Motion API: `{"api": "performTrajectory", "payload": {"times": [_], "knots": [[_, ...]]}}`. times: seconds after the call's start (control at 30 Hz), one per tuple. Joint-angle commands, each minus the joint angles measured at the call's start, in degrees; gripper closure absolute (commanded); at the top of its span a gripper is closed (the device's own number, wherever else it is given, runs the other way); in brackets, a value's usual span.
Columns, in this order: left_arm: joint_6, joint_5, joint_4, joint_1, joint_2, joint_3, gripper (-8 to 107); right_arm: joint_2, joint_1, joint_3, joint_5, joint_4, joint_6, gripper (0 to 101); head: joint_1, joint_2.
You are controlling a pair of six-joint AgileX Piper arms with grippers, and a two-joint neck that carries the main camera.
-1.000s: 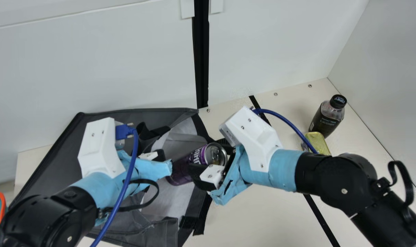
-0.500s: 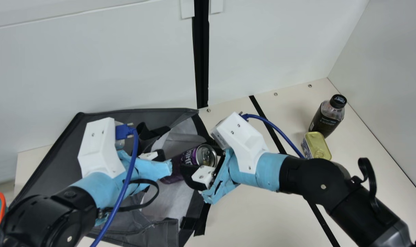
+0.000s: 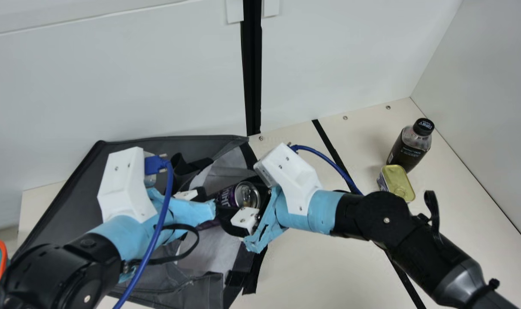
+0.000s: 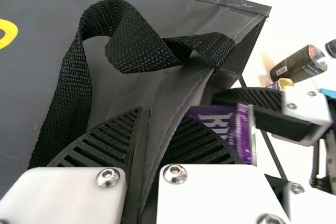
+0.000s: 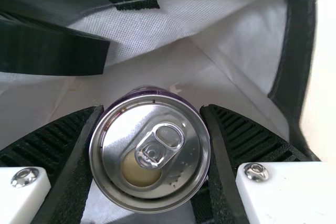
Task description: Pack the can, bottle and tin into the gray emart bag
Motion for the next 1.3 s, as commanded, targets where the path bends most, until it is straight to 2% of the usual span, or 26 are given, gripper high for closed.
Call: {"api": "performTrajectory", "payload": {"times": [0.0,0.37,0.6,0.93,1.27], "knots": [[0.0,0.0,0.0,0.0,0.0,0.0,89,0.64,0.1,0.15,0.12,2.2,-2.07,101,-1.3,-0.14],[0.0,0.0,0.0,0.0,0.0,0.0,89,4.92,0.59,0.55,-0.34,9.47,-9.4,101,-1.3,-0.14],[0.0,0.0,0.0,0.0,0.0,0.0,89,7.33,0.97,0.47,-0.06,12.14,-13.61,101,-1.3,-0.14],[0.0,0.0,0.0,0.0,0.0,0.0,89,9.96,1.88,0.01,-0.18,14.15,-17.1,68,-1.3,-0.14],[0.0,0.0,0.0,0.0,0.0,0.0,89,9.8,1.33,-0.41,0.31,12.84,-16.57,35,-1.3,-0.14]]}}
